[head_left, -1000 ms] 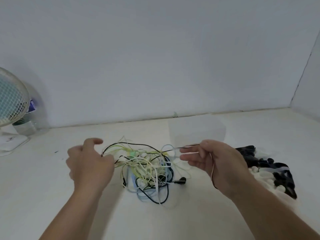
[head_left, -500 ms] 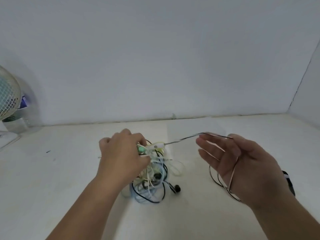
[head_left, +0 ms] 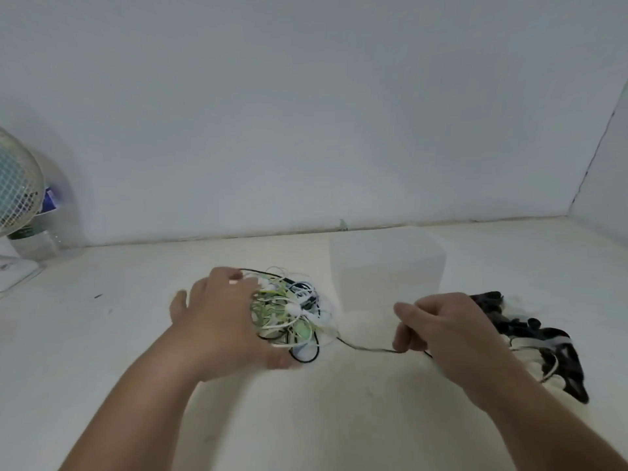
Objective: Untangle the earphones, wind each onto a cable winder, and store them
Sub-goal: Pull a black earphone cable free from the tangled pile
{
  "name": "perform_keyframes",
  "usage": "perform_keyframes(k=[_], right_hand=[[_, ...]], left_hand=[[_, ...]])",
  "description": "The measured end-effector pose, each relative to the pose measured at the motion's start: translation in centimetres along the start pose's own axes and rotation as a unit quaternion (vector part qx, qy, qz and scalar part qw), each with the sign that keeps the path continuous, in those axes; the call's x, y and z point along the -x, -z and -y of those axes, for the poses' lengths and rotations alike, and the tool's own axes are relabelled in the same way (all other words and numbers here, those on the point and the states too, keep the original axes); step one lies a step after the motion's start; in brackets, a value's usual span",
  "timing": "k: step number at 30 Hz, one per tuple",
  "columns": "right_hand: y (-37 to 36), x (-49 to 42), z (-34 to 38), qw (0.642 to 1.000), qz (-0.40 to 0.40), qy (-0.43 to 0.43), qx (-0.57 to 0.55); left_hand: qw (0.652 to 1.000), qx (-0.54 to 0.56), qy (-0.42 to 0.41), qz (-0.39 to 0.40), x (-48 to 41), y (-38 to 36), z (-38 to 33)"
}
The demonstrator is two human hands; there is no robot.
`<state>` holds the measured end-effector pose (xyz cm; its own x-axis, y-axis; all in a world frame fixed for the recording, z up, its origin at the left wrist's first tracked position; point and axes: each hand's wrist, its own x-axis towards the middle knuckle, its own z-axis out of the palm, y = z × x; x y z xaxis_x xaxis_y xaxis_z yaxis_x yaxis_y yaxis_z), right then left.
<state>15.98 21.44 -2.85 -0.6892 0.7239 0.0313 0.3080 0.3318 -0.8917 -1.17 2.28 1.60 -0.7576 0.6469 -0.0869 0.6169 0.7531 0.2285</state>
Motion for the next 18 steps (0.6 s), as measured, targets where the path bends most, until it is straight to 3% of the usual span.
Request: perform_keyframes(k=[3,6,8,11,13,15,16,18], right_hand=[[-0.2,0.2,0.4,0.998,-0.011,-0.006,-0.057],[0.1,0.6,1.2,0.986,0.004,-0.026,-0.165],[0.4,0.7,1.6,0.963,0.03,-0.048,-0.264],[1.0,0.5,1.9,0.91,0.024,-0.063,-0.409],[1.7,0.2,1.8,0.868,-0.005,-0.066,-0.493],[2.2,0.0,1.6,0.839,-0.042,-0.076,-0.537],[2.1,-0.1,1.4,0.844,-0.06,-0.078,-0.527],[1.6,-0.1,1.2,0.903,-0.09,-0.066,-0.415]], left_hand=[[0.995,0.029,-0.02,-0.092,1.4,1.7,-1.4],[0.979,0.057,-0.109,-0.163,1.2,1.4,-2.5],[0.978,0.078,-0.164,-0.107,0.4,0.3,-2.7],[0.983,0.09,-0.15,-0.056,-1.2,-2.0,-2.0],[0.964,0.222,-0.13,-0.073,-1.9,-3.4,-1.3],[0.907,0.401,-0.123,-0.044,-2.0,-4.4,-1.1],[0.876,0.468,-0.112,-0.034,-2.0,-4.9,-1.1],[0.852,0.511,-0.1,-0.05,-2.1,-6.0,-1.1]])
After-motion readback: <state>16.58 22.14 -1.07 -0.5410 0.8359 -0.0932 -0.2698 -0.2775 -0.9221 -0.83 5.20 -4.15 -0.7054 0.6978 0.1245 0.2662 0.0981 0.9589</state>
